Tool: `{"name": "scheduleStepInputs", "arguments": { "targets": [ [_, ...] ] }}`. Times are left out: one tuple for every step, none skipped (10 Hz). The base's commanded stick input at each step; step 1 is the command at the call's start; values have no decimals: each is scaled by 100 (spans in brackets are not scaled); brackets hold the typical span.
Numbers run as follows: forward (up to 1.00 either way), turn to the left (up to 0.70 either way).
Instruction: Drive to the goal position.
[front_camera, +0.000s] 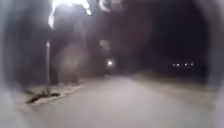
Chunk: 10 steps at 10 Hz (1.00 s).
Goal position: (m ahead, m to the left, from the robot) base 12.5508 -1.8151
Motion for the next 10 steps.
{"name": "scheduleStepInputs", "arguments": {
  "targets": [
    [100,0],
    [100,0],
    [100,0],
    [100,0],
    [100,0],
    [100,0],
    [100,0],
    [100,0],
    [100,0],
    [100,0]
  ]
}}
